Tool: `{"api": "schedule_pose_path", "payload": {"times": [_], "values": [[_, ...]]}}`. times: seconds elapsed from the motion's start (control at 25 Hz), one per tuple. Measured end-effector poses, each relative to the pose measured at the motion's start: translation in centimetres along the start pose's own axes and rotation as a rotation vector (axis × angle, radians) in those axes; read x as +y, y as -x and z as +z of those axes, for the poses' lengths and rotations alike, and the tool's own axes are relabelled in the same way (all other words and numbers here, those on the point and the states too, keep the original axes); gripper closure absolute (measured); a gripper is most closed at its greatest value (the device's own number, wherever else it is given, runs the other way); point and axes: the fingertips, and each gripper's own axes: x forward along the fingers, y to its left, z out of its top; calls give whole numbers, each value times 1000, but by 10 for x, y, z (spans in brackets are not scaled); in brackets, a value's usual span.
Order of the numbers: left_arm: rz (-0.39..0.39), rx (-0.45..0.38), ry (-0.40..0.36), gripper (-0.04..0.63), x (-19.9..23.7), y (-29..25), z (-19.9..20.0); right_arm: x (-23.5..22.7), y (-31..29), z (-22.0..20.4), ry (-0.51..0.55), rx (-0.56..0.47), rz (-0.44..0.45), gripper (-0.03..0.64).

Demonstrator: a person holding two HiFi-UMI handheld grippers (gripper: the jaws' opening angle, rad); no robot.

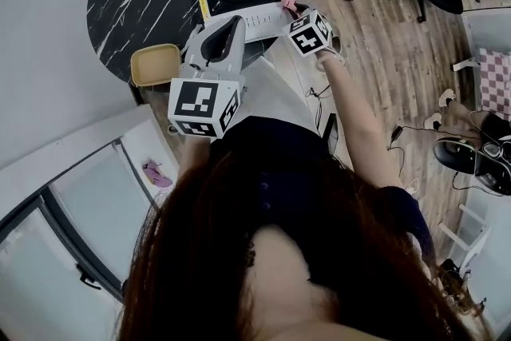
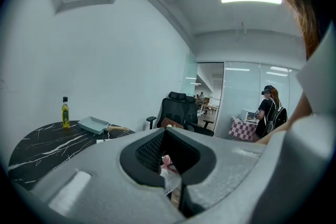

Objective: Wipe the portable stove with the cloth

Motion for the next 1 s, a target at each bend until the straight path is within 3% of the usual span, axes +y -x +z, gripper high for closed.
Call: {"api": "schedule_pose_path", "payload": {"times": [0.64,1.0], "values": [[9,-21,-7,586,-1,35,-3,18,15,-15,7,51,-30,563],[60,-34,5,586,9,45,-2,17,17,-14,20,62,-45,566]]}}
